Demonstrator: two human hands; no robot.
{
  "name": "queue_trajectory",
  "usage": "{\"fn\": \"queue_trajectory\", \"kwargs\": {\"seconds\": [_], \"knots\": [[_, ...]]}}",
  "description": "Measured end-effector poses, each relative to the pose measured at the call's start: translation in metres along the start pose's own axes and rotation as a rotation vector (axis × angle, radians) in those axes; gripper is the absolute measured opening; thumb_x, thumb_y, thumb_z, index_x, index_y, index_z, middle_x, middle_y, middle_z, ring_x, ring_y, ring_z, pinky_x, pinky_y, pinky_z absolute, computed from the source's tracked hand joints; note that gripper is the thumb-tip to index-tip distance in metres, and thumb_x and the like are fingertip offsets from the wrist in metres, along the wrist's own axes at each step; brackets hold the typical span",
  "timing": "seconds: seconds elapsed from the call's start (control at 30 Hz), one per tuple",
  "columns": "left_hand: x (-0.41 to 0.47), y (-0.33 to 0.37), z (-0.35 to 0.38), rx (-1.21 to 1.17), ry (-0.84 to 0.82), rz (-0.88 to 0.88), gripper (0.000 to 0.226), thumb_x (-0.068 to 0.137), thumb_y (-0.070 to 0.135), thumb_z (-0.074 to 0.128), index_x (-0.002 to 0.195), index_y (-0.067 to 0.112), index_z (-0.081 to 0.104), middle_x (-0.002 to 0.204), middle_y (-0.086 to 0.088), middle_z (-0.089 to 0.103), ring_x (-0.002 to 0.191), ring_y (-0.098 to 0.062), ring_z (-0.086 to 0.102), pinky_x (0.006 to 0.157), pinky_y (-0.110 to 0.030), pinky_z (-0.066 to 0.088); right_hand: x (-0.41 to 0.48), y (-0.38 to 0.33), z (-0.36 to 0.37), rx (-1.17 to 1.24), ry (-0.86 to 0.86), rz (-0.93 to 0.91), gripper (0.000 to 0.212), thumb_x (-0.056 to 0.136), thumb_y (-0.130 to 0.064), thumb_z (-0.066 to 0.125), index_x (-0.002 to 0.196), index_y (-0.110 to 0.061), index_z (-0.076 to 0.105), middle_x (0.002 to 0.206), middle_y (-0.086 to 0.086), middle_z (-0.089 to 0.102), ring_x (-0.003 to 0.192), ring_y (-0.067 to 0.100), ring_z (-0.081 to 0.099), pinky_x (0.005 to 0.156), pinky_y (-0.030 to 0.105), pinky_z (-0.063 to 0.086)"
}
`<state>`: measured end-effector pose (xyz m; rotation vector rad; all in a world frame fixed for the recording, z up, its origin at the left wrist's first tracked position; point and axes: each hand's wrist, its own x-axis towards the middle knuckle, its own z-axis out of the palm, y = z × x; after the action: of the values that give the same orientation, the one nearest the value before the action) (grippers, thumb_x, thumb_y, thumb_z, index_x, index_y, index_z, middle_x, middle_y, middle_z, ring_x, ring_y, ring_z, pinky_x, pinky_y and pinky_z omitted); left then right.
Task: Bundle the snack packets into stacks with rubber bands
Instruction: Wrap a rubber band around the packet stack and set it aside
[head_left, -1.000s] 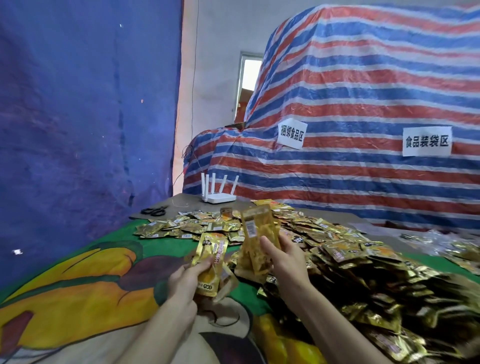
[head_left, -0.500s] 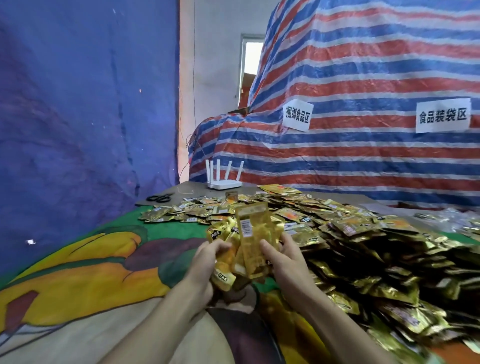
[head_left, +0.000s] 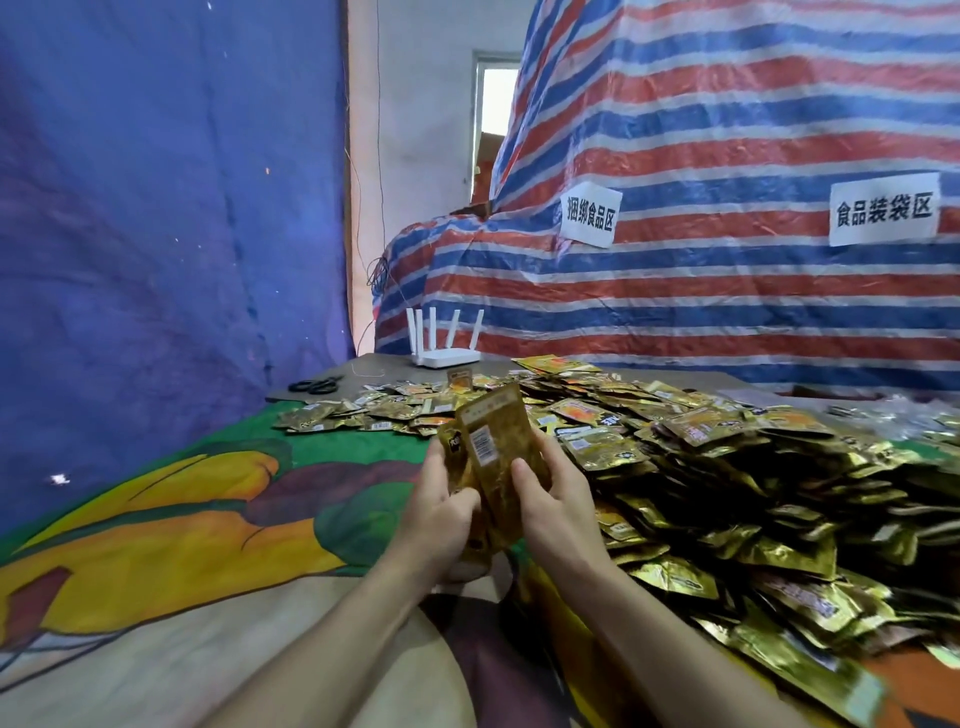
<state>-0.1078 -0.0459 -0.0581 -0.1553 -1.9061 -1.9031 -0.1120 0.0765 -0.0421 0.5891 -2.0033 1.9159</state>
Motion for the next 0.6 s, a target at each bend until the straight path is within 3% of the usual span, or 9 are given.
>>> {"fn": "queue_trajectory", "kwargs": {"seconds": [0.1, 0.2, 0.27, 0.33, 0.43, 0.5, 0.6], "knots": [[-0.005, 0.008, 0.001, -0.085, 0.079, 0.052, 0.078, 0.066, 0.012, 0.045, 0.143, 0.013, 0.036, 0.108, -0.009, 0.066, 0.098, -0.027, 0.063, 0.083, -0.045, 0.056, -0.001, 0.002, 0.008, 0.055, -0.036, 0.040, 0.024, 0.106, -0.014, 0.048, 0.125, -0.025, 0.058, 0.115, -0.004, 0.070, 0.108, 0.009, 0.067, 0.096, 0.032, 0.055], [-0.013, 0.010, 0.002, -0.104, 0.037, 0.086, 0.057, 0.067, 0.024, 0.050, 0.122, 0.015, 0.041, 0.096, -0.012, 0.061, 0.088, -0.032, 0.059, 0.078, -0.049, 0.051, -0.005, 0.007, 0.007, 0.051, -0.123, 0.072, 0.021, 0.106, -0.015, 0.047, 0.121, -0.017, 0.061, 0.110, 0.001, 0.073, 0.101, 0.007, 0.070, 0.086, 0.023, 0.056], [-0.012, 0.010, 0.001, 0.097, -0.006, 0.044, 0.045, 0.068, 0.042, 0.052, 0.108, 0.024, 0.039, 0.099, -0.011, 0.061, 0.095, -0.031, 0.061, 0.083, -0.049, 0.050, -0.006, 0.010, 0.003, 0.072, -0.139, 0.120, 0.020, 0.105, -0.010, 0.049, 0.120, -0.018, 0.058, 0.109, 0.003, 0.073, 0.097, 0.007, 0.071, 0.080, 0.022, 0.057], [-0.012, 0.011, 0.001, 0.277, 0.016, 0.026, 0.043, 0.070, 0.040, 0.052, 0.108, 0.028, 0.037, 0.105, -0.006, 0.060, 0.099, -0.026, 0.060, 0.088, -0.046, 0.049, -0.007, 0.011, 0.000, 0.119, -0.157, 0.148, 0.031, 0.100, 0.000, 0.049, 0.120, -0.023, 0.056, 0.108, 0.005, 0.073, 0.094, 0.010, 0.073, 0.072, 0.022, 0.057], [-0.012, 0.008, 0.002, 0.289, 0.018, 0.101, 0.068, 0.067, 0.025, 0.058, 0.131, 0.025, 0.033, 0.117, -0.007, 0.063, 0.107, -0.024, 0.063, 0.096, -0.044, 0.051, -0.005, 0.008, 0.000, 0.195, -0.133, 0.116, 0.058, 0.086, 0.014, 0.047, 0.127, -0.027, 0.055, 0.114, 0.005, 0.070, 0.101, 0.013, 0.071, 0.077, 0.023, 0.058], [-0.014, 0.006, 0.005, 0.251, -0.028, 0.158, 0.060, 0.068, 0.018, 0.060, 0.122, 0.027, 0.037, 0.113, -0.003, 0.066, 0.104, -0.018, 0.066, 0.092, -0.036, 0.055, -0.005, 0.004, 0.001, 0.219, -0.086, 0.078, 0.061, 0.079, 0.004, 0.051, 0.134, -0.023, 0.052, 0.116, 0.001, 0.067, 0.103, 0.009, 0.067, 0.081, 0.020, 0.056], [-0.017, 0.008, 0.008, 0.159, -0.062, 0.096, 0.060, 0.066, 0.021, 0.062, 0.121, 0.020, 0.038, 0.114, -0.008, 0.066, 0.105, -0.020, 0.066, 0.092, -0.040, 0.055, -0.005, 0.002, 0.001, 0.237, -0.051, 0.044, 0.053, 0.064, -0.011, 0.051, 0.116, -0.014, 0.062, 0.098, 0.000, 0.072, 0.090, 0.009, 0.068, 0.075, 0.018, 0.054]]}}
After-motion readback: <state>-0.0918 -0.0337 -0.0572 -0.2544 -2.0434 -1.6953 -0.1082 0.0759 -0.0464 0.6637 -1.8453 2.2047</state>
